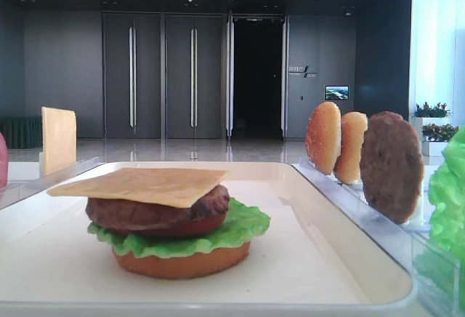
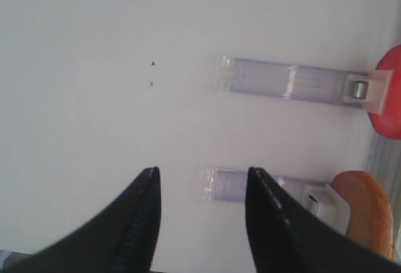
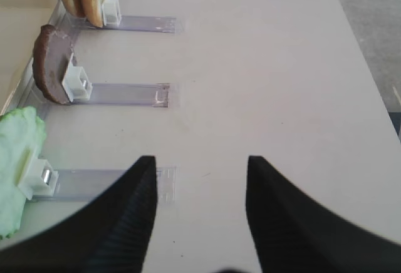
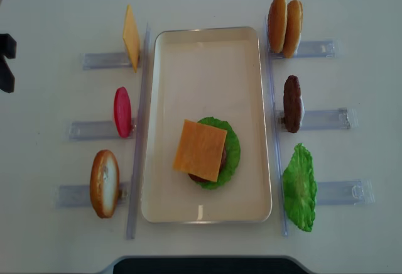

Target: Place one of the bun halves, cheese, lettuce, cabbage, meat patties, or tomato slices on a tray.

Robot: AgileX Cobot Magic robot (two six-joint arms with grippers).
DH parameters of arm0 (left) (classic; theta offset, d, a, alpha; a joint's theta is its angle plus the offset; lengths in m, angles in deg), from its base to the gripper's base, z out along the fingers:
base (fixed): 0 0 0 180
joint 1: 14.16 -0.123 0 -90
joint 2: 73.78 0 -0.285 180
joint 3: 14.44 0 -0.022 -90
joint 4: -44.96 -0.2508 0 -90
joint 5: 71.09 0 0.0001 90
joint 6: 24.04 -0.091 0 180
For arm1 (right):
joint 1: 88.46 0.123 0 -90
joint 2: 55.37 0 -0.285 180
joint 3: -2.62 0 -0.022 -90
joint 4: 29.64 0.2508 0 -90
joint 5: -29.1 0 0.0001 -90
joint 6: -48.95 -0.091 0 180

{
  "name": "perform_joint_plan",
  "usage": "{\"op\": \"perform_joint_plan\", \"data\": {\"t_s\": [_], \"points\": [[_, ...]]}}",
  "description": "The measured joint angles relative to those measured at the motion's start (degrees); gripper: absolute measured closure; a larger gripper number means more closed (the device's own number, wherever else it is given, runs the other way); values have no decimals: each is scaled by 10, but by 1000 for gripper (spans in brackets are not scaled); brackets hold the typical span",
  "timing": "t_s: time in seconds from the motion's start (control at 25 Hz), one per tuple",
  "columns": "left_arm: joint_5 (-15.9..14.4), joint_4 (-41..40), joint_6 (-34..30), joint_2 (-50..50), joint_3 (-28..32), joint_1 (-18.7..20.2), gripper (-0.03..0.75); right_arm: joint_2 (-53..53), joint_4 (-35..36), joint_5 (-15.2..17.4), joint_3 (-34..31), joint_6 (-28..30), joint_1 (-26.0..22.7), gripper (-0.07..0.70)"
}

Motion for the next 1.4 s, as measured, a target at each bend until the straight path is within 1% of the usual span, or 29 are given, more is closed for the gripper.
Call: {"op": "perform_joint_plan", "data": {"t_s": [0.28, 0.48, 0.92, 1.0, 1.2, 1.4], "points": [[-8, 28, 0, 148, 54, 0, 387, 0, 0, 0, 0, 0, 0, 283], [-11, 41, -11, 258, 111, 0, 387, 0, 0, 0, 0, 0, 0, 283], [-14, 50, -13, 492, 242, 0, 387, 0, 0, 0, 0, 0, 0, 283], [-7, 52, -13, 529, 268, 0, 388, 0, 0, 0, 0, 0, 0, 283], [26, 54, -14, 628, 327, 0, 388, 0, 0, 0, 0, 0, 0, 283], [53, 53, -15, 714, 361, 0, 388, 0, 0, 0, 0, 0, 0, 283]]}}
